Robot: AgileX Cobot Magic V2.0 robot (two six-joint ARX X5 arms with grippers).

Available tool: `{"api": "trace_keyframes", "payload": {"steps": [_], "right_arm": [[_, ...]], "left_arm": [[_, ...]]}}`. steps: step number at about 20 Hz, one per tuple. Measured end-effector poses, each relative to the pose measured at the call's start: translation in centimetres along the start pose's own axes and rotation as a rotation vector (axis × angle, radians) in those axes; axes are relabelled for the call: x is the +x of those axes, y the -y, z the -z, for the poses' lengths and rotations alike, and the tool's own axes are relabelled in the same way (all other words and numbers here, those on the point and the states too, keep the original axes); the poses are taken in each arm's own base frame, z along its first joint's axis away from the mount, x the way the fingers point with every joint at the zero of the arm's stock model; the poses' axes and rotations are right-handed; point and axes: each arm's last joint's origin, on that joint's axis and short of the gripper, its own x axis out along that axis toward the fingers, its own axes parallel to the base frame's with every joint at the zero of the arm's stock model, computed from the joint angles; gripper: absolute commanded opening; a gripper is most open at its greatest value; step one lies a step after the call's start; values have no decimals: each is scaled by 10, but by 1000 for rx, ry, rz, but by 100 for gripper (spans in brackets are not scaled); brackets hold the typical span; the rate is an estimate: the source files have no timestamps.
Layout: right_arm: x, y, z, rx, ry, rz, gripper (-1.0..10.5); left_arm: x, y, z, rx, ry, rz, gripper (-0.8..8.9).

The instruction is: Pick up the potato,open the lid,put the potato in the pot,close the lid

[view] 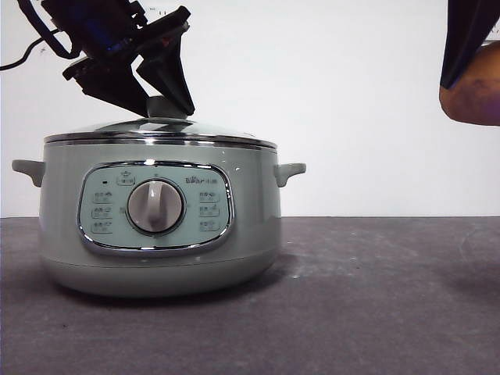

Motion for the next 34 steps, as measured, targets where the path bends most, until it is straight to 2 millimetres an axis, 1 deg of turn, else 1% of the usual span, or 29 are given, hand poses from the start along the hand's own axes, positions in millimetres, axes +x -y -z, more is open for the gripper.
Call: {"api": "trace_keyframes", "payload": {"steps": [4, 6, 9, 10, 12, 15, 17, 20, 22, 25, 26, 30, 32, 34], "right_arm": [[0, 0, 0, 0, 1, 0, -11], [0, 0, 0, 0, 4, -2, -11], [0, -1, -2, 1, 24, -12, -11], [0, -2, -4, 3, 44, -19, -11], [0, -4, -8, 4, 75, -59, -11], [1, -11, -16, -5, 108, -225, -12], [6, -18, -24, -21, 118, -316, -12], [20, -39, -41, -61, 84, -375, -12], [31, -57, -57, -96, 51, -388, -12], [52, -92, -85, -182, 25, -416, -12], [59, -103, -93, -208, 22, -423, -12], [92, -145, -127, -300, 27, -447, -12], [113, -161, -137, -337, 29, -428, -12], [137, -173, -142, -375, 27, -383, -12]], "left_arm": [[-5, 0, -1, 9, 10, -5, -9], [-20, 2, -5, 18, 55, -12, -9], [-64, 7, -15, 36, 190, -15, -9], [-82, 9, -18, 41, 242, -13, -9], [-113, 13, -19, 50, 327, -12, -9], [-162, 18, -11, 58, 415, -11, -9], [-191, 20, -2, 62, 476, -22, -9], [-222, 22, 11, 52, 498, -68, -9], [-238, 23, 14, 46, 483, -88, -9], [-260, 25, 11, 47, 488, -95, -9], [-263, 26, 11, 54, 491, -98, -9], [-263, 25, 14, 65, 461, -107, -9], [-262, 25, 14, 66, 458, -107, -9], [-260, 25, 13, 66, 451, -107, -9]]}}
